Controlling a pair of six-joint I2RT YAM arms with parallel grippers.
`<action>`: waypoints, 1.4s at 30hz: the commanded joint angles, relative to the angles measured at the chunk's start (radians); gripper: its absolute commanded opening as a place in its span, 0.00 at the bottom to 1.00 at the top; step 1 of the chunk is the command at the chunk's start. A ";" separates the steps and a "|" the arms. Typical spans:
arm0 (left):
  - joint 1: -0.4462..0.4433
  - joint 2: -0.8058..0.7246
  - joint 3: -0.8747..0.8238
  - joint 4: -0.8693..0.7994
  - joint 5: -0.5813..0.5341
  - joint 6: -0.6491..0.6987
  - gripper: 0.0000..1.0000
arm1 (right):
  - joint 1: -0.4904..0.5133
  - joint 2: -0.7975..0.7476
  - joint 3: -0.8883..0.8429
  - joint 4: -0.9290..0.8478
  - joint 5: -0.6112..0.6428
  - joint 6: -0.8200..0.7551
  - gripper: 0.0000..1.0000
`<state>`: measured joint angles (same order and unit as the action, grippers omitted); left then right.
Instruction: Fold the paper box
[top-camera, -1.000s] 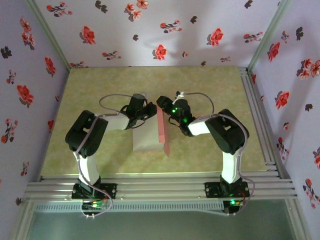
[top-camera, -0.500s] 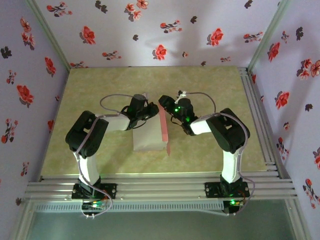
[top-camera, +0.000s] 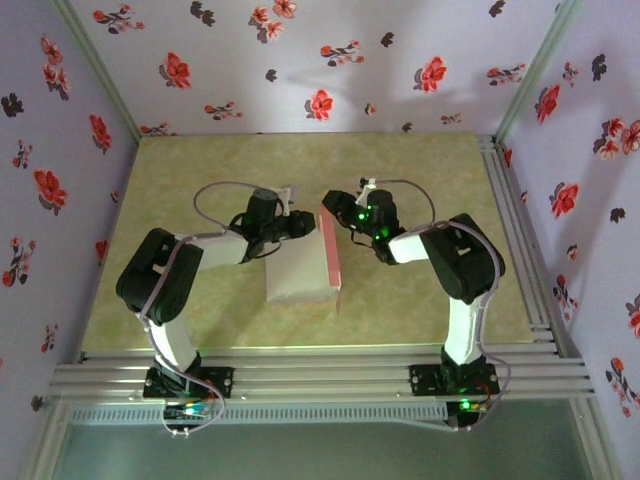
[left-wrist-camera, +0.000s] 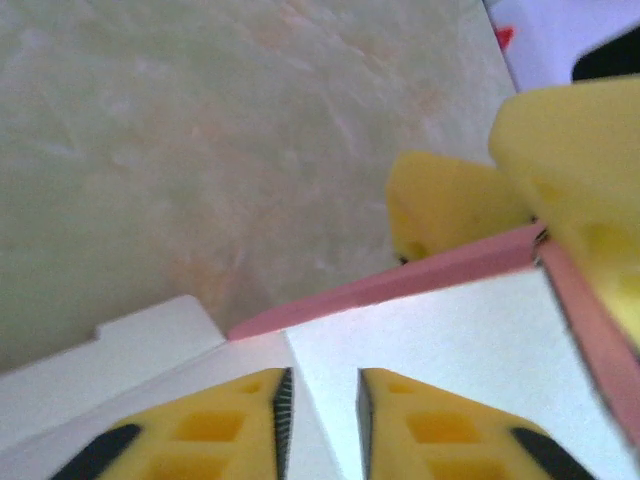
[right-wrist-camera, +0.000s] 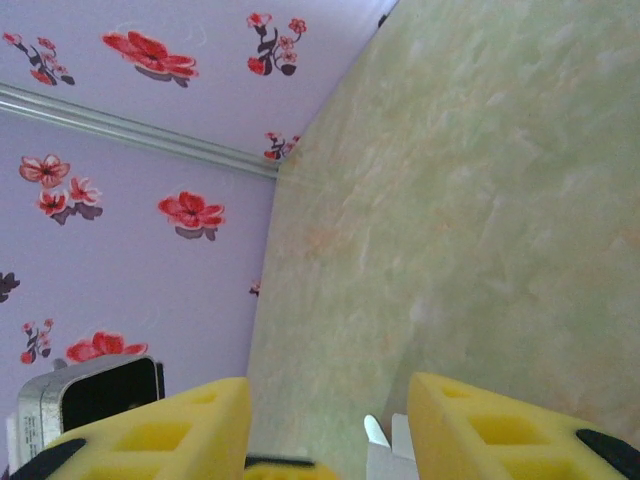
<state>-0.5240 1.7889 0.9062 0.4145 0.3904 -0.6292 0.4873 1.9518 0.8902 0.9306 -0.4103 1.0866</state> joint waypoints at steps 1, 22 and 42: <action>0.032 -0.005 -0.014 0.031 0.134 0.178 0.34 | -0.022 0.004 0.024 -0.134 -0.106 0.004 0.46; 0.016 0.161 0.052 0.279 0.241 0.472 0.42 | -0.102 0.012 0.133 -0.285 -0.311 -0.002 0.46; 0.007 0.278 0.162 0.321 0.327 0.430 0.29 | -0.128 0.074 0.252 -0.389 -0.437 0.027 0.46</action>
<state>-0.5110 2.0430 1.0374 0.7116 0.6743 -0.1894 0.3660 2.0033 1.1053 0.5781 -0.8066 1.1046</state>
